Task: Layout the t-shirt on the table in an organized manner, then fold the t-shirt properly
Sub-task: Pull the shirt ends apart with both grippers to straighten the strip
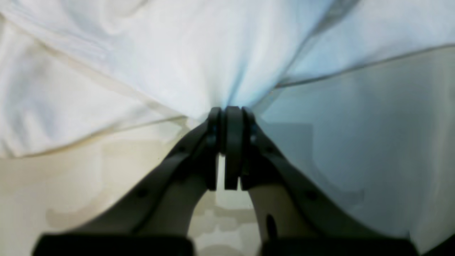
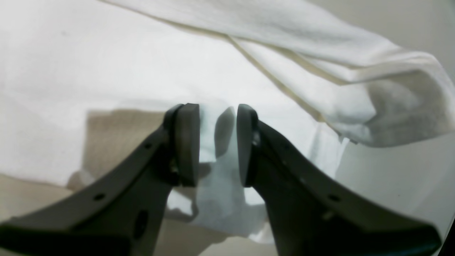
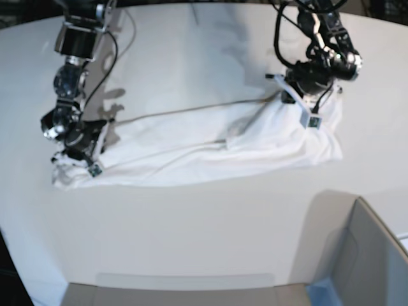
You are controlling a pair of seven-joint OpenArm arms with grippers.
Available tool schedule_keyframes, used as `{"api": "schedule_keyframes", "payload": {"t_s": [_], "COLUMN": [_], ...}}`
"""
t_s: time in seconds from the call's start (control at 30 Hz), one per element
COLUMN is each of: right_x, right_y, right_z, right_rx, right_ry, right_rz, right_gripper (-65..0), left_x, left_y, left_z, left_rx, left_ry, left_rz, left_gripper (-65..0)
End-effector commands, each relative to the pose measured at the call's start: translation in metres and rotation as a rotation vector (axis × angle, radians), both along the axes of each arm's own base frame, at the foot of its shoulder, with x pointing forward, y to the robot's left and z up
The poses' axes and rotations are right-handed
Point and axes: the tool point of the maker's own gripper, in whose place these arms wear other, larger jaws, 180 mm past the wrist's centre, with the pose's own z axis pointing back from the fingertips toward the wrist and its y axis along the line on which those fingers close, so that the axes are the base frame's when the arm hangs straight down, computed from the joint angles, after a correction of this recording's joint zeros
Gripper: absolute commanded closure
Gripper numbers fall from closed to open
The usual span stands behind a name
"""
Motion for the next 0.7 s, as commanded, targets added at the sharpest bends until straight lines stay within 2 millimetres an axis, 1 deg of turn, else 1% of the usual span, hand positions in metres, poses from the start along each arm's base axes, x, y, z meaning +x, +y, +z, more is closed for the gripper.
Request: {"api": "schedule_keyframes", "payload": {"t_s": [0.0,0.03,0.07,0.13,0.23,0.27,0.33,0.37,0.43,0.53,0.57,0.67], "right_x": [-0.022,-0.022,-0.022,-0.022,-0.022,-0.022,-0.022,-0.022,-0.022,-0.022,-0.022,-0.022], "right_y": [-0.019,-0.019,-0.019,-0.019,-0.019,-0.019,-0.019,-0.018,-0.017,-0.017,-0.017,-0.017], "right_z": [-0.017,-0.017,-0.017,-0.017,-0.017,-0.017,-0.017,-0.017,-0.017,-0.017,-0.017,-0.017], "right_rx": [-0.098,-0.098,-0.098,-0.097,-0.097,-0.097,-0.097,-0.095,-0.094,-0.094,-0.094,-0.094], "right_ry": [0.123,0.123,0.123,0.123,0.123,0.123,0.123,0.123,0.123,0.123,0.123,0.123], "right_rz": [-0.020,-0.020,-0.020,-0.019,-0.019,-0.019,-0.019,-0.019,-0.017,-0.017,-0.017,-0.017], "right_gripper": [-18.6,-18.6,-18.6,-18.6,-18.6,-18.6,-18.6,-18.6,-18.6,-18.6,-18.6,-18.6], "left_x": [0.009,0.006,0.005,0.007,0.009,0.012,0.018,0.021,0.024,0.025,0.023,0.018], "left_y": [-0.005,-0.005,-0.001,0.006,0.026,0.034,0.047,0.049,0.049,0.045,0.042,0.022], "left_z": [0.012,0.012,0.014,0.024,0.046,0.056,0.079,0.089,0.104,0.115,0.113,0.104], "left_rx": [-0.034,-0.059,-0.089,-0.161,-0.289,-0.333,-0.383,-0.408,-0.455,-0.558,-0.580,-0.617], "left_ry": [-0.058,-0.058,-0.071,-0.115,-0.218,-0.264,-0.352,-0.385,-0.417,-0.418,-0.402,-0.343], "left_rz": [-0.008,-0.002,0.023,0.069,0.166,0.194,0.198,0.180,0.149,0.175,0.178,0.140], "left_gripper": [-2.6,-2.4,-2.0,-1.8,-1.8,-1.9,-1.9,-2.0,-2.0,-2.0,-2.1,-3.4]}}
